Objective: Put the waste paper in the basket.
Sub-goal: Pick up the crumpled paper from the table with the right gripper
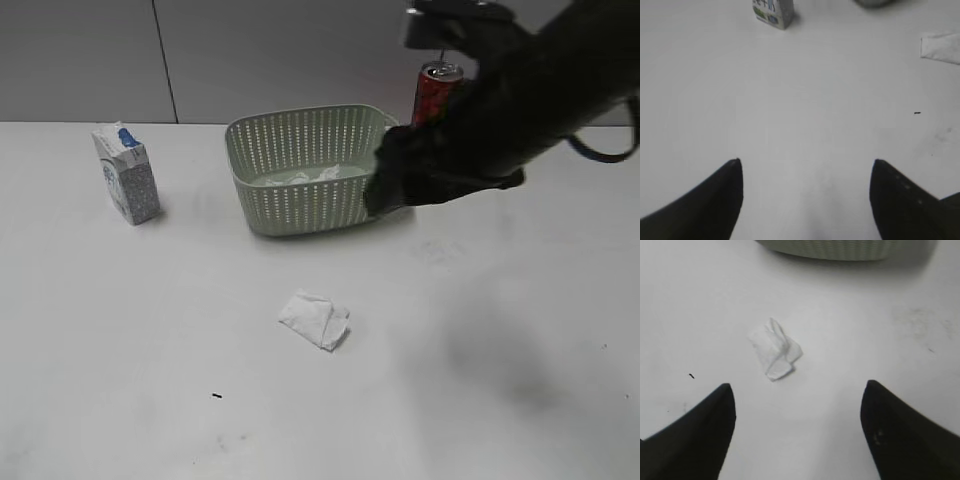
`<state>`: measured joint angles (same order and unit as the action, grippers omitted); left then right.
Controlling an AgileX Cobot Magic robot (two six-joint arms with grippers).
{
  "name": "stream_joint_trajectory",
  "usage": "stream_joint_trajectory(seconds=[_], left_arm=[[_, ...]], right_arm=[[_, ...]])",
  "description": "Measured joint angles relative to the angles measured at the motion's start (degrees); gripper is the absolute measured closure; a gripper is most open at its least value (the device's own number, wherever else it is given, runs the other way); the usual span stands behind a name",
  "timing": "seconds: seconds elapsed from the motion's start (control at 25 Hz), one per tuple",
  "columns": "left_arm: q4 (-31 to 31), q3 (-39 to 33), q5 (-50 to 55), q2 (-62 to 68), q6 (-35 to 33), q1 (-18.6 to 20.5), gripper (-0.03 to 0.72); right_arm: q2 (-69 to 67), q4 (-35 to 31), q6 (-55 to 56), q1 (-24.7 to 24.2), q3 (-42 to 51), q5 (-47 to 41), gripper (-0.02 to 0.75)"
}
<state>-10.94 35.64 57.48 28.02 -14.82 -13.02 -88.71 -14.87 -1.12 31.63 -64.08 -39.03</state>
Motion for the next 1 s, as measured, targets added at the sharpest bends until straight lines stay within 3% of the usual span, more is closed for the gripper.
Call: stream_joint_trajectory(seconds=[0.4,0.64,1.0], left_arm=[[1.0,-4.94,-1.57,-20.53,3.64,0.0,0.109],[2.91,-5.34,0.44,-28.13,6.74,0.0,0.11],[6.68,-6.58,2.34,-28.33,9.68,0.0,0.113]], right_arm=[[-18.25,9.98,1.95,13.14,-11.62,0.14,0.149],[-24.27,13.15,2.09,13.79,-13.41,0.21,0.149],[-29.69,15.49,2.09,13.79,-13.53,1.53,0.149]])
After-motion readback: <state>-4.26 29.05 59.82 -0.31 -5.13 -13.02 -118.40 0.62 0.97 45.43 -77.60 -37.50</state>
